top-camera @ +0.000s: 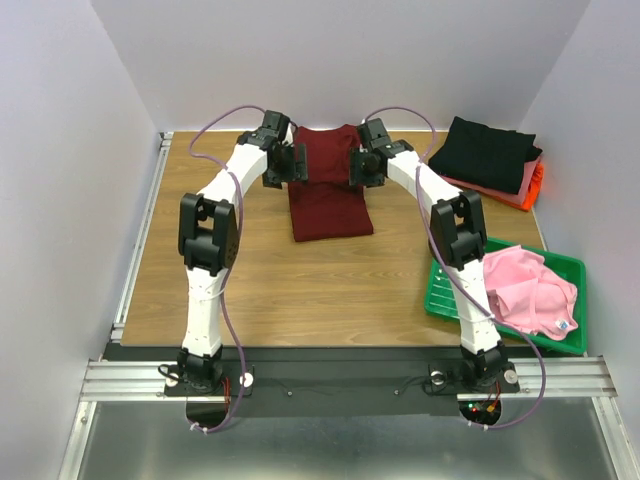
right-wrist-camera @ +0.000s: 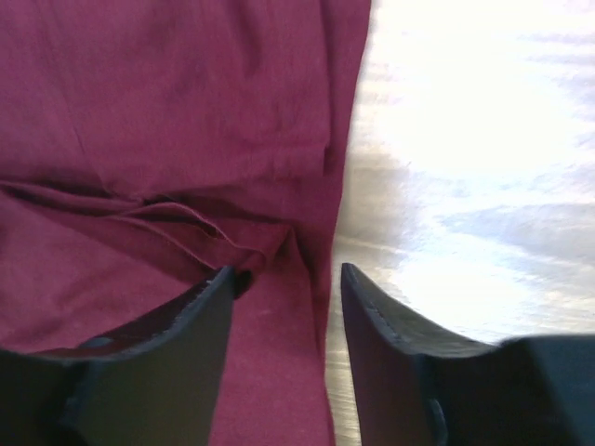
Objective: Fold and stack the t-shirts
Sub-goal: Fold the tshirt
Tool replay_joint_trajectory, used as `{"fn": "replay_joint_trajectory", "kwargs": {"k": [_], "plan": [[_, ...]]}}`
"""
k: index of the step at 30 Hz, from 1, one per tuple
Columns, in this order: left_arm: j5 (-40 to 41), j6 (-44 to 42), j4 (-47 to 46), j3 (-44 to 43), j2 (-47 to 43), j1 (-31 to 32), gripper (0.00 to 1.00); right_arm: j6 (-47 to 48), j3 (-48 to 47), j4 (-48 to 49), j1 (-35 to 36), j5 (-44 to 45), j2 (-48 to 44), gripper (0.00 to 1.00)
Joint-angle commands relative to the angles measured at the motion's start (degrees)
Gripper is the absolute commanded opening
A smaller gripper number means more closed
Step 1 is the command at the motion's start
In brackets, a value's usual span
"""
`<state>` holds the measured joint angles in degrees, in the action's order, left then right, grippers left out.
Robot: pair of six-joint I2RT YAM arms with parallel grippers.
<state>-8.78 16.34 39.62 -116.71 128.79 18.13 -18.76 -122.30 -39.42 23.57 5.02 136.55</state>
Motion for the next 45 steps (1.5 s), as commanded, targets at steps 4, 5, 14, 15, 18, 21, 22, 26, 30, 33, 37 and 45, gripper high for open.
{"fn": "replay_joint_trajectory", "kwargs": {"k": [4,5,14,15,18,21,22,26,30,33,37,45], "plan": [[4.03,2.03,-14.02,10.85,-14.35,0.24,0.85,2.24,-2.33,1.89,-0.37,-1.93,-6.91,0.58],[2.81,1.77,-15.08,12.71,-16.01,0.33,0.85,2.24,-2.33,1.98,-0.37,-3.85,-7.26,0.58],[-1.33,3.08,-18.43,23.36,-17.17,1.21,0.85,-0.21,-2.42,2.42,-0.28,-8.53,-6.03,0.58],[-1.16,3.35,-18.35,23.80,-17.17,1.21,0.86,-0.48,-1.89,2.42,-0.28,-8.44,-6.21,0.58],[-0.11,3.35,-18.17,25.21,-17.78,1.21,0.85,-1.36,1.52,2.42,-0.37,-8.44,-7.61,0.58],[-0.19,3.17,-17.91,26.35,-18.49,1.21,0.85,-1.63,5.47,2.42,-0.28,-8.01,-9.28,0.58],[-0.28,2.91,-17.91,27.05,-18.84,1.21,0.86,-1.97,6.45,2.42,-0.28,-7.92,-10.33,0.59],[-1.42,2.30,-17.64,29.42,-19.72,1.21,0.85,-3.47,13.13,2.42,-0.37,-7.92,-13.75,0.59],[-2.30,1.42,-17.38,33.81,-20.77,1.21,0.85,-4.26,19.80,2.59,-0.28,-7.04,-16.75,0.59],[-2.65,-0.16,-17.47,36.10,-21.47,1.21,0.85,-4.88,22.19,2.68,-0.37,-7.74,-17.98,0.59],[-2.39,-1.66,-17.03,38.91,-22.44,1.21,0.84,-6.37,26.05,3.73,-0.28,-11.08,-19.57,0.57],[-2.74,-2.10,-16.85,40.68,-23.67,1.21,0.84,-8.66,28.52,5.05,-0.37,-12.93,-18.08,0.52]]}}
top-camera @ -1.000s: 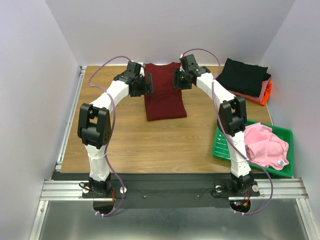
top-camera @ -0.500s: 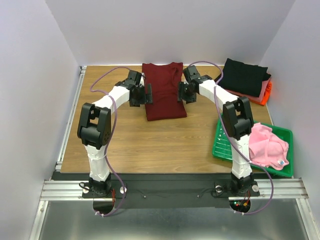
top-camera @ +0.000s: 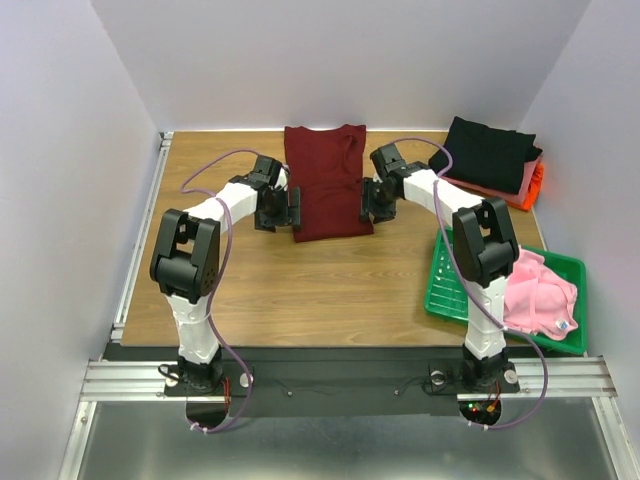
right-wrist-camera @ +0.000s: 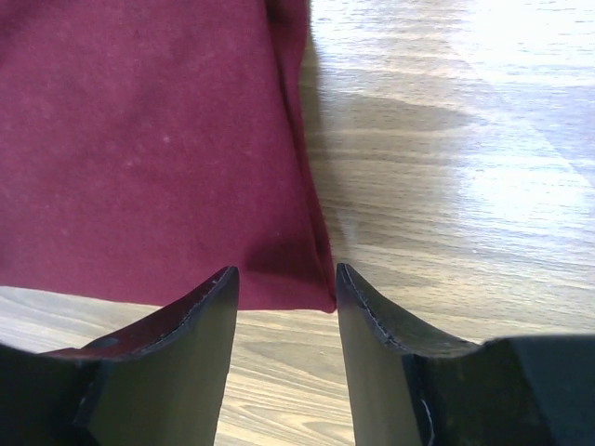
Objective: Fold and stack the t-shirts
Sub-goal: Fold the tshirt
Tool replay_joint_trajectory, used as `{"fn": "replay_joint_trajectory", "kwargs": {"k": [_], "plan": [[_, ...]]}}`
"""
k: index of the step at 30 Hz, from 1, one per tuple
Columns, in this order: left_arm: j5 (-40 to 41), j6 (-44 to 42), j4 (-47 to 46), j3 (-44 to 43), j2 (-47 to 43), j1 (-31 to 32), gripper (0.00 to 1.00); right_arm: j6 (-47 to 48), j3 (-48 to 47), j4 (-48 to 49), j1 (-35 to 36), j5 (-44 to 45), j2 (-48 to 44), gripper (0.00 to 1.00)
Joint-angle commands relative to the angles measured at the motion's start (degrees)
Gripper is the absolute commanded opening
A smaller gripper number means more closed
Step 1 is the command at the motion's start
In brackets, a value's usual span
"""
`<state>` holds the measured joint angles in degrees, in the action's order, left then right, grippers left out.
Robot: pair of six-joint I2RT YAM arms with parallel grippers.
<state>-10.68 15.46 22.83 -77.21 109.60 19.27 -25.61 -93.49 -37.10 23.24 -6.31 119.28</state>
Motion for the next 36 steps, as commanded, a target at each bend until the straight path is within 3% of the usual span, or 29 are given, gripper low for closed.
{"fn": "replay_joint_trajectory", "kwargs": {"k": [1,22,30,33,36], "plan": [[-0.92,-1.23,-0.07,1.36,-4.75,0.07,0.84,-1.90,-0.20,2.91,0.05,-1.78,-0.55,0.51],[-2.07,-0.35,-0.24,-0.75,-3.69,0.07,0.84,-4.28,4.37,2.39,0.05,-2.75,-0.81,0.47],[-2.59,-0.35,-1.38,-0.75,-2.81,0.16,0.81,-3.49,5.69,0.63,-0.04,-3.36,-0.11,0.52],[-2.95,-0.52,-2.35,0.39,-3.25,0.51,0.80,-3.49,5.87,0.45,-0.04,-3.62,0.33,0.49],[-2.86,-0.70,-2.61,0.83,-3.17,1.56,0.78,-3.13,5.78,0.36,0.05,-4.94,0.95,0.37]]}}
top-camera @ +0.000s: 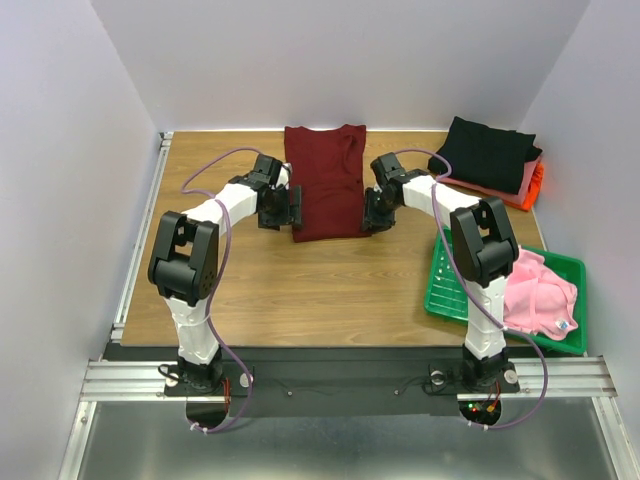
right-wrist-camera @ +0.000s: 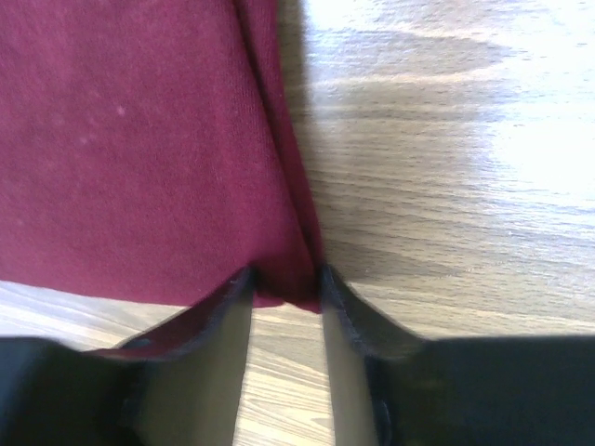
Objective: Fold and stack the t-shirts
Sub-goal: Fold the tshirt
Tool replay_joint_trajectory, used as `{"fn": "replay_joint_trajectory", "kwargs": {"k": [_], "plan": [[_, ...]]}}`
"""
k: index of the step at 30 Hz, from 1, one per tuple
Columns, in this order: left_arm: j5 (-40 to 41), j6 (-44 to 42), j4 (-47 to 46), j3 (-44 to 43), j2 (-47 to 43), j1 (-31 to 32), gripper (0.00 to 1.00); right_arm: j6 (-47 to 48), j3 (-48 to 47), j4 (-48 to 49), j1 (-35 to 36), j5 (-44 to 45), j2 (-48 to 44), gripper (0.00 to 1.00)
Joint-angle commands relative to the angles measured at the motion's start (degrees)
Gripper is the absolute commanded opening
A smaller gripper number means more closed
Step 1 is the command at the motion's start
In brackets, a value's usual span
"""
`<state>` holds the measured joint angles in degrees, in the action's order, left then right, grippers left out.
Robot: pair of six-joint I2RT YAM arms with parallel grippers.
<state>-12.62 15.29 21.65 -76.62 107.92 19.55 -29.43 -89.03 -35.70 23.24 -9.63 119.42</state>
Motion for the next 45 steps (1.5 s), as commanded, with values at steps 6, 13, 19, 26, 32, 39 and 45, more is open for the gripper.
{"fn": "replay_joint_trajectory", "kwargs": {"k": [6,13,19,26,32,39,45], "plan": [[0.06,-0.44,-0.03,0.42,-0.96,2.16,0.74,0.34,1.93,-1.12,-0.04,-1.62,0.64,0.27],[1.46,-0.35,0.59,2.35,-0.52,2.42,0.65,-0.10,2.81,-1.21,-0.04,-1.18,0.20,0.27],[2.52,0.00,0.77,1.91,0.98,2.42,0.58,-0.63,4.04,-1.21,-0.04,-0.22,-1.11,0.27],[0.94,-0.61,-0.12,0.42,3.17,2.42,0.51,-0.72,4.40,-1.21,-0.13,0.22,-1.38,0.27],[-0.39,-1.22,0.14,0.51,4.23,2.51,0.34,-0.80,4.40,-1.21,-0.13,0.66,-1.46,0.26],[-2.05,-2.19,1.81,0.68,3.53,2.51,0.04,1.13,4.57,-1.47,-0.13,-1.09,-2.52,0.00],[-4.60,-4.04,6.21,-0.11,1.25,2.51,0.00,4.73,5.89,-7.62,-0.13,-3.90,-6.65,0.00]]}}
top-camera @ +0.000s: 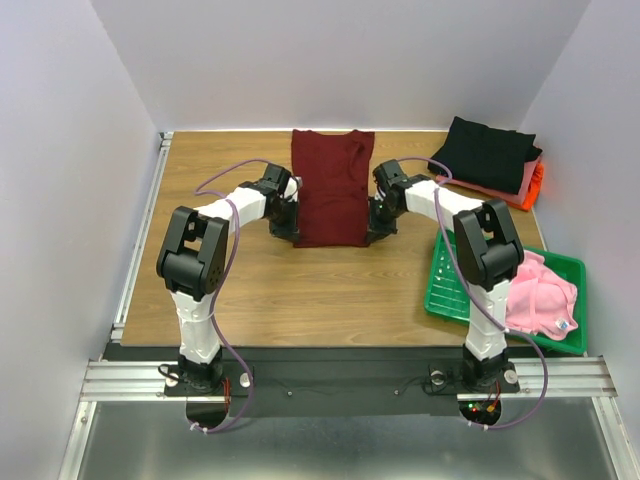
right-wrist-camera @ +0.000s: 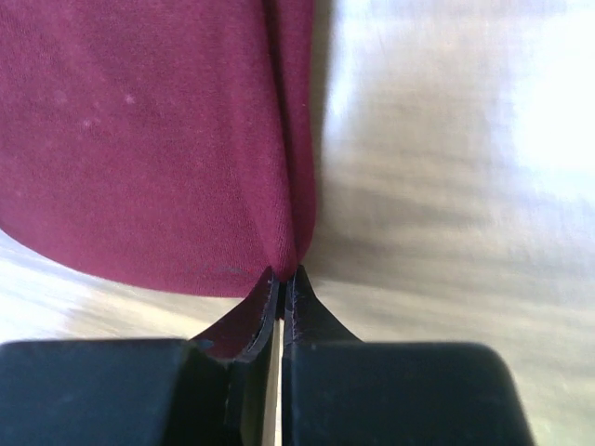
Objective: Fold and stack the t-shirts
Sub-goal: Fold the tshirt
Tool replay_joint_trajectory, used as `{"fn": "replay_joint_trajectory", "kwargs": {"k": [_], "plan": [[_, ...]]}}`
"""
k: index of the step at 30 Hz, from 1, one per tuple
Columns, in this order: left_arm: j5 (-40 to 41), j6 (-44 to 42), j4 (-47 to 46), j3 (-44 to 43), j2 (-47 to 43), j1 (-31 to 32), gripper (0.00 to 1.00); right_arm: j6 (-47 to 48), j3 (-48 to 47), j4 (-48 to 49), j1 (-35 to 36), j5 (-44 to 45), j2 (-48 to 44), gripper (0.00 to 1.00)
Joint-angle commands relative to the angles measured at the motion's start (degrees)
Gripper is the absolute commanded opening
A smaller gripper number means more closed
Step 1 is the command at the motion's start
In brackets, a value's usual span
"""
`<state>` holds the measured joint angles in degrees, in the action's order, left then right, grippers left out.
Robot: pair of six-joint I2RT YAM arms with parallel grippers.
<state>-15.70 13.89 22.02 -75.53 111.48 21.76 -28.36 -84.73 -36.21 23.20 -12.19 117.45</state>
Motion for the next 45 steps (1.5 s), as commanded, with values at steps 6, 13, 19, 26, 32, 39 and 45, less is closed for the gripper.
{"fn": "replay_joint_trajectory", "kwargs": {"k": [6,13,19,26,32,39,45], "plan": [[-3.19,-3.08,14.27,-2.61,-3.81,0.30,0.00,5.77,3.08,-14.85,0.00,-5.74,-8.55,0.00],[-7.48,-0.71,18.84,1.34,-11.28,0.39,0.00,6.92,4.13,-23.55,0.26,-8.38,-14.70,0.00],[-9.86,1.31,23.33,3.54,-17.17,0.65,0.00,4.28,5.01,-27.42,2.28,-10.93,-19.89,0.00],[-11.02,6.67,20.70,-0.05,-25.08,0.83,0.00,0.85,-4.37,-29.81,2.99,-8.75,-22.17,0.00],[-8.64,7.73,20.87,-6.91,-23.25,0.65,0.00,-2.57,-11.16,-26.73,2.99,0.03,-20.95,0.00],[-7.06,7.56,17.09,-10.32,-17.90,-2.42,0.00,-3.90,-12.04,-21.72,2.38,9.19,-18.49,0.00],[-8.03,5.54,16.48,-17.19,-10.42,-2.51,0.00,-3.63,-13.44,-18.29,-0.08,11.83,-16.29,0.00]]}}
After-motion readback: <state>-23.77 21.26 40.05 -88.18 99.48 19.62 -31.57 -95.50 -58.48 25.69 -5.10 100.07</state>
